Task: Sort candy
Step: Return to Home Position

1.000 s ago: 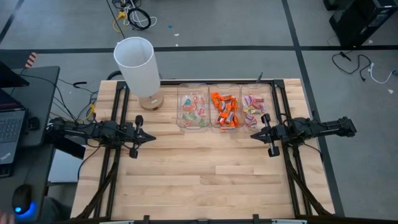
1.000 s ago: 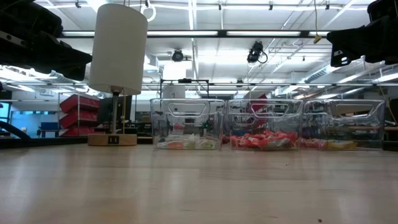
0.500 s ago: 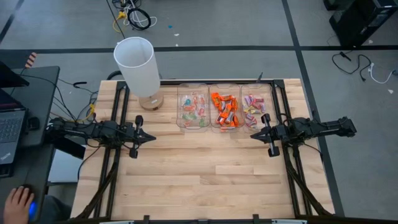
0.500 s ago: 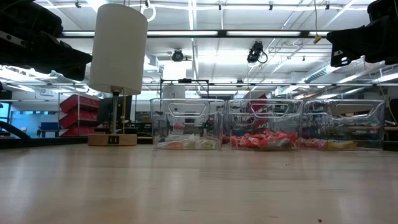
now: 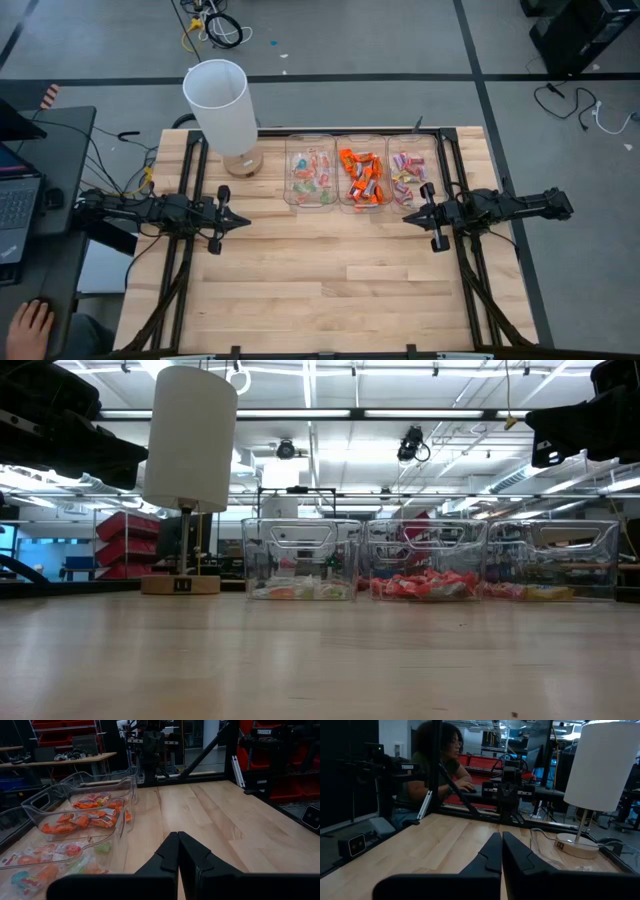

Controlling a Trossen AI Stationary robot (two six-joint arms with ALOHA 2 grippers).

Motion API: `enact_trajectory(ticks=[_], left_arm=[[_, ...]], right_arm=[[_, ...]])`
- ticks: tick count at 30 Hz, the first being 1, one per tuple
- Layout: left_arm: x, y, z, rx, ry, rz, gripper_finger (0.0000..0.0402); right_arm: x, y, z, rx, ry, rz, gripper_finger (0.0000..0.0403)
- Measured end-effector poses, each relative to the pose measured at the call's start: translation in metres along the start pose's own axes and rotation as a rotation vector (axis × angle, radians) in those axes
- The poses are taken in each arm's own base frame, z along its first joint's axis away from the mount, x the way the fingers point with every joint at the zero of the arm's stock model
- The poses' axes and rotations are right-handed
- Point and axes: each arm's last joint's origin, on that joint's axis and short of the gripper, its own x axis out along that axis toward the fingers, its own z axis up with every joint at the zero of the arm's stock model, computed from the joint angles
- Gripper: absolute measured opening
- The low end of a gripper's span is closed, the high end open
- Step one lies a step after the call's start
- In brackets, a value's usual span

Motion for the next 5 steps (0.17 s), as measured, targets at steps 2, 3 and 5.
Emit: enact_trajectory(ticks=[2,3,5], left_arm=[[0.0,0.0,0.0,0.0,0.0,0.0,0.0008],[0.0,0.0,0.0,0.0,0.0,0.0,0.0008],[0.0,0.0,0.0,0.0,0.0,0.0,0.0008]], right_arm=[[0.0,0.0,0.0,0.0,0.0,0.0,0.0],[0.0,0.0,0.0,0.0,0.0,0.0,0.0],[0.0,0.0,0.0,0.0,0.0,0.0,0.0]])
